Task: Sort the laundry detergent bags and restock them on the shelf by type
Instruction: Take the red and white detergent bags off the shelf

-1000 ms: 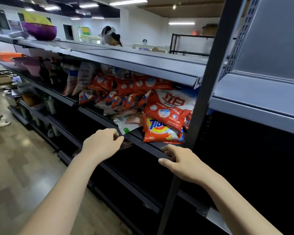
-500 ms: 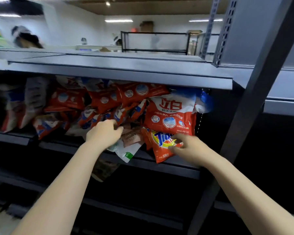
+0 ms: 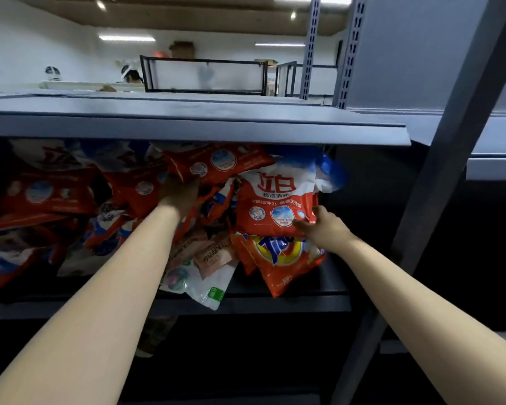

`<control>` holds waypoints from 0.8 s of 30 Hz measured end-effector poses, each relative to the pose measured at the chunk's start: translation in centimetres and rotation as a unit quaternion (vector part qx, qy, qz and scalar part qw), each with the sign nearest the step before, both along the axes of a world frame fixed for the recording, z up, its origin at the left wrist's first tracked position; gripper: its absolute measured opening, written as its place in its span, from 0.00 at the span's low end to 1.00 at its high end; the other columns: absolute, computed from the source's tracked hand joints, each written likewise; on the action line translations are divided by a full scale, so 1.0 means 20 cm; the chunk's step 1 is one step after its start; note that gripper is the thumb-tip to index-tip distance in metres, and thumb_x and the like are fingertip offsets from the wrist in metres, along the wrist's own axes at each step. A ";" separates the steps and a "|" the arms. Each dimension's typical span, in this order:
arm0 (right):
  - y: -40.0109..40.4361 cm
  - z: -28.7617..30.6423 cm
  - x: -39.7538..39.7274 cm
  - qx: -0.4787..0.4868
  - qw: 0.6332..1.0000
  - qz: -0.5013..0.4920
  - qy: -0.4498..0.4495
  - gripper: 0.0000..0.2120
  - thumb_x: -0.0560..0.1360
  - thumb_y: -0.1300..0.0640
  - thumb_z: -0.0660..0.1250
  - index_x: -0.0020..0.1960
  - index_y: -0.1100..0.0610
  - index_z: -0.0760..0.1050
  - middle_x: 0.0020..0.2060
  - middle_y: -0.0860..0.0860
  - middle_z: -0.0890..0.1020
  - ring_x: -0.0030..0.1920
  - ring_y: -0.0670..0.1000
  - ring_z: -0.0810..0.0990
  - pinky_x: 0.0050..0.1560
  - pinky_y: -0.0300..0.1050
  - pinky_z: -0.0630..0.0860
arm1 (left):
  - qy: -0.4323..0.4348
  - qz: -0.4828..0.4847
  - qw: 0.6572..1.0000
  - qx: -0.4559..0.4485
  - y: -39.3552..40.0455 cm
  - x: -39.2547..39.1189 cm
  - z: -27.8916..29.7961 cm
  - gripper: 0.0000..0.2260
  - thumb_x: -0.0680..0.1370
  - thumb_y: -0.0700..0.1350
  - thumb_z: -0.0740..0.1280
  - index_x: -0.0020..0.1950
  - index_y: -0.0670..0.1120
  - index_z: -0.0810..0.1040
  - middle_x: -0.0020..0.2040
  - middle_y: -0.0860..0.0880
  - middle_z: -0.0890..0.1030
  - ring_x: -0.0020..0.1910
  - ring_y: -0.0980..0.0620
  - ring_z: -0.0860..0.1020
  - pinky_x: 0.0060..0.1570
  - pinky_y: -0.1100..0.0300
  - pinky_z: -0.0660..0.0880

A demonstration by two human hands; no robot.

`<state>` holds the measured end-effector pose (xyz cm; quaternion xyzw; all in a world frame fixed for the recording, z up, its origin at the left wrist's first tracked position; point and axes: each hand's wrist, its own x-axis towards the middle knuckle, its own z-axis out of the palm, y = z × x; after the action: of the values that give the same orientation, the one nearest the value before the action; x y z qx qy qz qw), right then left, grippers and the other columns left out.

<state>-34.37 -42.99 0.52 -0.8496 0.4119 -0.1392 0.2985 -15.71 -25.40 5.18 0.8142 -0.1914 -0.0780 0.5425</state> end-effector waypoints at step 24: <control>-0.18 -0.06 0.16 0.307 0.916 -0.122 -0.228 0.14 0.75 0.51 0.69 0.54 0.61 0.77 0.49 0.59 0.83 0.49 0.59 0.82 0.57 0.57 0.78 | 0.001 0.161 0.987 0.011 -0.10 0.16 0.07 0.19 0.82 0.36 0.55 0.73 0.35 0.58 0.72 0.36 0.62 0.71 0.40 0.62 0.68 0.53 0.60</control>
<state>-31.07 -46.54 -0.77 -0.6042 0.4557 -0.2310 0.6115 -12.53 -27.47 6.57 0.8400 -0.0562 0.0073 0.5396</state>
